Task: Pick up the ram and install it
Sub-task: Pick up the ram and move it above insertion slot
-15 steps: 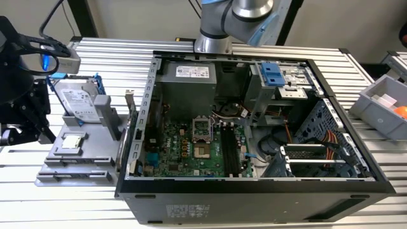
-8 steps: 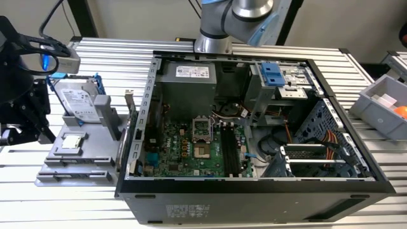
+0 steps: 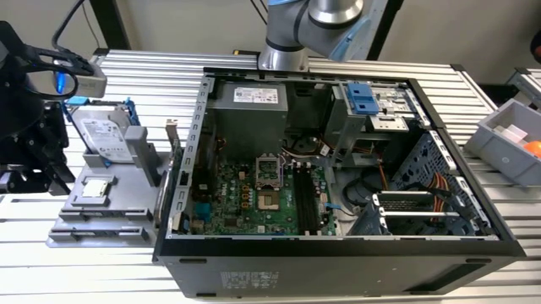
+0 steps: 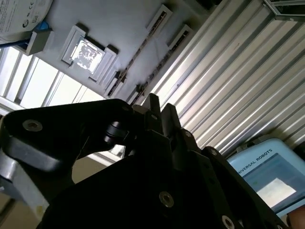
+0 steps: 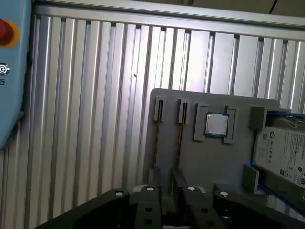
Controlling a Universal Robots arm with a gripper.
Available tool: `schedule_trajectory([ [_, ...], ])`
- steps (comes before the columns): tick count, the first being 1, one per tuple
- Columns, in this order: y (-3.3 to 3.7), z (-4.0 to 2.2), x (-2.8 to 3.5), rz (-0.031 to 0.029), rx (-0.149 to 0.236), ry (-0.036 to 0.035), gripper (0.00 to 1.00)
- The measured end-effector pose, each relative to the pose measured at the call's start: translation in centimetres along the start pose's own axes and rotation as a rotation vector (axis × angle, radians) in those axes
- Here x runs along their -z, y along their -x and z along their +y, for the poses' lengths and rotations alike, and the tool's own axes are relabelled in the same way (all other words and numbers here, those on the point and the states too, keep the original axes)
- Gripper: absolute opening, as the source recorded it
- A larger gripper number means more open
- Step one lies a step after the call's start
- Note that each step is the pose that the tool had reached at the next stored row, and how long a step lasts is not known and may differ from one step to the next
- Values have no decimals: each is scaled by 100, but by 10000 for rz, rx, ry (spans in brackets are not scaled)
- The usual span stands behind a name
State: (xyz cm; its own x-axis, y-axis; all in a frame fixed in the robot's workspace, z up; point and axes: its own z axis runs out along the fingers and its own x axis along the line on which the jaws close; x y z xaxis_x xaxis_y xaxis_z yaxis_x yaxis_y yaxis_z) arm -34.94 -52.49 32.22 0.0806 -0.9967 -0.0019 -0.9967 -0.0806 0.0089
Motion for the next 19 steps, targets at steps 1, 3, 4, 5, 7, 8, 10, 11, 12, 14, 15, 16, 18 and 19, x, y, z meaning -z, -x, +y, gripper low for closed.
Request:
schedule_trajectory([
  [1, 0, 0, 0, 1, 0, 0, 100],
  [3, 0, 0, 0, 3, 0, 0, 100],
  [4, 0, 0, 0, 3, 0, 1, 100],
  [5, 0, 0, 0, 5, 0, 1, 100],
  [7, 0, 0, 1, 7, 0, 2, 100],
  [8, 0, 0, 0, 7, 0, 0, 100],
  [10, 0, 0, 0, 9, 1, 2, 100],
  [11, 0, 0, 0, 9, 1, 1, 100],
  [12, 0, 0, 0, 9, 0, 1, 100],
  [14, 1, 0, 0, -21, 0, 0, 100],
  [15, 1, 0, -2, -69, 1, -4, 100],
  [16, 0, 0, -4, -129, 2, -11, 100],
  [18, 2, 1, -3, -196, 0, -13, 100],
  [19, 1, 0, -7, -214, 1, -18, 100],
])
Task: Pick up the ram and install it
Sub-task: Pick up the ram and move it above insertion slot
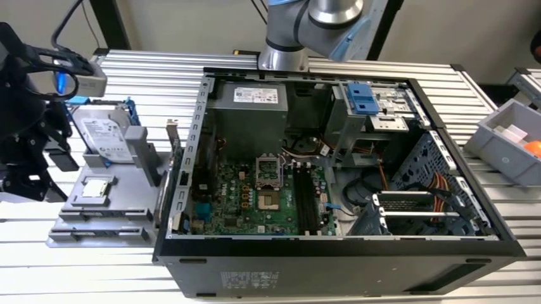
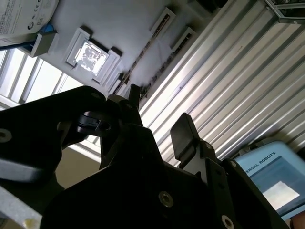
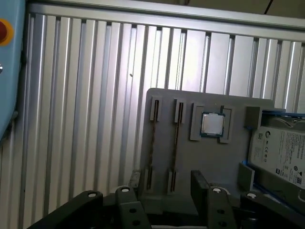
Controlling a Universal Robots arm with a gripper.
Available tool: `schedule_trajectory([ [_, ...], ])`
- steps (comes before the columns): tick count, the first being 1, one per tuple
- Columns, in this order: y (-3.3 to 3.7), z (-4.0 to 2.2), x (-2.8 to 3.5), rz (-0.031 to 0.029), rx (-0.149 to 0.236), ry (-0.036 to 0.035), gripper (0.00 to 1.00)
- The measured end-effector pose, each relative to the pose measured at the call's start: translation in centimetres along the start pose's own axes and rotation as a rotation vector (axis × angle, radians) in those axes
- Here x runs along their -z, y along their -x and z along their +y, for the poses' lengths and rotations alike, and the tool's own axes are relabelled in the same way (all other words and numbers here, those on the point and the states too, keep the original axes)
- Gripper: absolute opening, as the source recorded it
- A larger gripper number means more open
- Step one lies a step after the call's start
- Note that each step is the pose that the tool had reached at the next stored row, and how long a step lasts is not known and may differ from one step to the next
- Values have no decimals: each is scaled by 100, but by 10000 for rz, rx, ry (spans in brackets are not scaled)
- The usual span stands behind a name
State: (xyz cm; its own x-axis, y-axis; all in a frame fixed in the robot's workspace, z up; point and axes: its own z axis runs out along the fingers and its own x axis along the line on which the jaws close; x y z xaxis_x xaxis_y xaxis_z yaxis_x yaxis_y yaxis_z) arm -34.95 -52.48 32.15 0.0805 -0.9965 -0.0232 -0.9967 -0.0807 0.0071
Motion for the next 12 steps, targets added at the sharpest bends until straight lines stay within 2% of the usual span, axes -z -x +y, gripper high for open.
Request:
schedule_trajectory([
  [1, -1, 0, 0, -25, 1, 0, 100],
  [3, -2, -1, -3, -128, 3, -10, 100],
  [4, -2, 0, -3, -149, 1, -11, 100],
  [12, -5, 0, -17, -153, -65, -13, 100],
])
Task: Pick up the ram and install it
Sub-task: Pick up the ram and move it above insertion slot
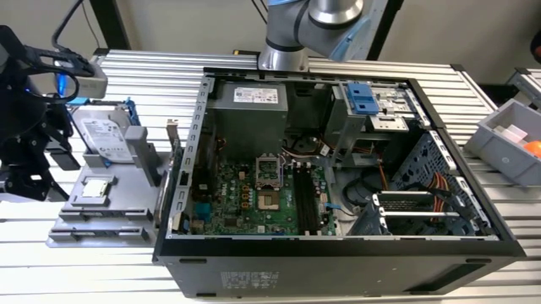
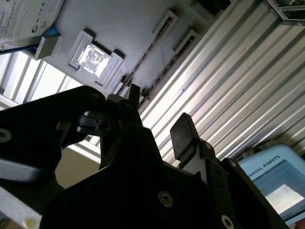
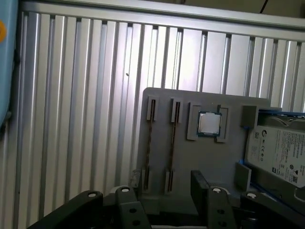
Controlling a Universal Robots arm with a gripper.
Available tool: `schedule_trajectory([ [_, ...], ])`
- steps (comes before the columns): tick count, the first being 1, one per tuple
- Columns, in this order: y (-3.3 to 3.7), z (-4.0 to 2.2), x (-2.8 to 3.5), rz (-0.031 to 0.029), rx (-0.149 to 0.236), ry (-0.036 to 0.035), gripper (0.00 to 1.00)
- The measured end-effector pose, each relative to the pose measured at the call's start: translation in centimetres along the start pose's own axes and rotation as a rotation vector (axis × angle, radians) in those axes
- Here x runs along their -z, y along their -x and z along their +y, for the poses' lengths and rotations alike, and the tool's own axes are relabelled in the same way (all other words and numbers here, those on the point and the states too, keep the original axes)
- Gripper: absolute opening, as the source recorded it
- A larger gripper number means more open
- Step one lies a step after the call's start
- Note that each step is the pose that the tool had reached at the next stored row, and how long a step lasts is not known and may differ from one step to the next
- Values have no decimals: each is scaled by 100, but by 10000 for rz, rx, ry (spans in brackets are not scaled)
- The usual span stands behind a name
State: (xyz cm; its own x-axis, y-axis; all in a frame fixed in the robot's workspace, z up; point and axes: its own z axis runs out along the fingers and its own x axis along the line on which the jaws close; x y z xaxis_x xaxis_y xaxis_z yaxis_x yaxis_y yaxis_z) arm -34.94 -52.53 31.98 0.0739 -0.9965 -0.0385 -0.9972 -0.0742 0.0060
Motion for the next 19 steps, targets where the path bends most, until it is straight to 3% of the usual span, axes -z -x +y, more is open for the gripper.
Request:
schedule_trajectory([
  [19, -4, 0, -49, 0, -67, -2, 100],
])
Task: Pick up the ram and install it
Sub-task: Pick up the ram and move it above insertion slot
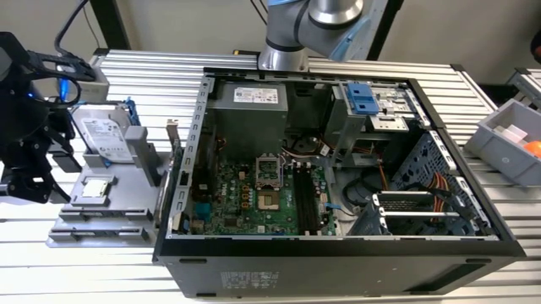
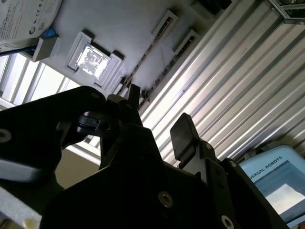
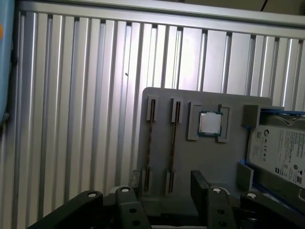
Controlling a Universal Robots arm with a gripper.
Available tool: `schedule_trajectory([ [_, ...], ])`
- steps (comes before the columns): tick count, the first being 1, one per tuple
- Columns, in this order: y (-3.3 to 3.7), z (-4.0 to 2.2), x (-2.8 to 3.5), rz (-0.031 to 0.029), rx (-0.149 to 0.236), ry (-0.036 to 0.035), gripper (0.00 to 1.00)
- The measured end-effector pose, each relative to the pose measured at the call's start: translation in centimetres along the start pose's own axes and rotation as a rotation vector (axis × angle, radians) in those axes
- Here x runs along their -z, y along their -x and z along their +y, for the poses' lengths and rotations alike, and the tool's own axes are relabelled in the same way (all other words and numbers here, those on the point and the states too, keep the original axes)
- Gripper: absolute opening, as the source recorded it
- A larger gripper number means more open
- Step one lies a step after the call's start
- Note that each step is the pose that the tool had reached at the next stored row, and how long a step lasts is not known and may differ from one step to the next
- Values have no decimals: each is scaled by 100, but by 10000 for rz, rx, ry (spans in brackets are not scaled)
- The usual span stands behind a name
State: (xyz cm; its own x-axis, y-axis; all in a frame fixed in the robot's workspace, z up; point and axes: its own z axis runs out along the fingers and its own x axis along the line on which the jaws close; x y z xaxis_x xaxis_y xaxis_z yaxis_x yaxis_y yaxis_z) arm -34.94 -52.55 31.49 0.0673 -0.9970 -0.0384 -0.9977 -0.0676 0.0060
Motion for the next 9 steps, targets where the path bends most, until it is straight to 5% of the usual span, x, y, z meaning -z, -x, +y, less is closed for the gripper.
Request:
schedule_trajectory([
  [9, -2, -1, -56, 0, -1, 0, 100],
])
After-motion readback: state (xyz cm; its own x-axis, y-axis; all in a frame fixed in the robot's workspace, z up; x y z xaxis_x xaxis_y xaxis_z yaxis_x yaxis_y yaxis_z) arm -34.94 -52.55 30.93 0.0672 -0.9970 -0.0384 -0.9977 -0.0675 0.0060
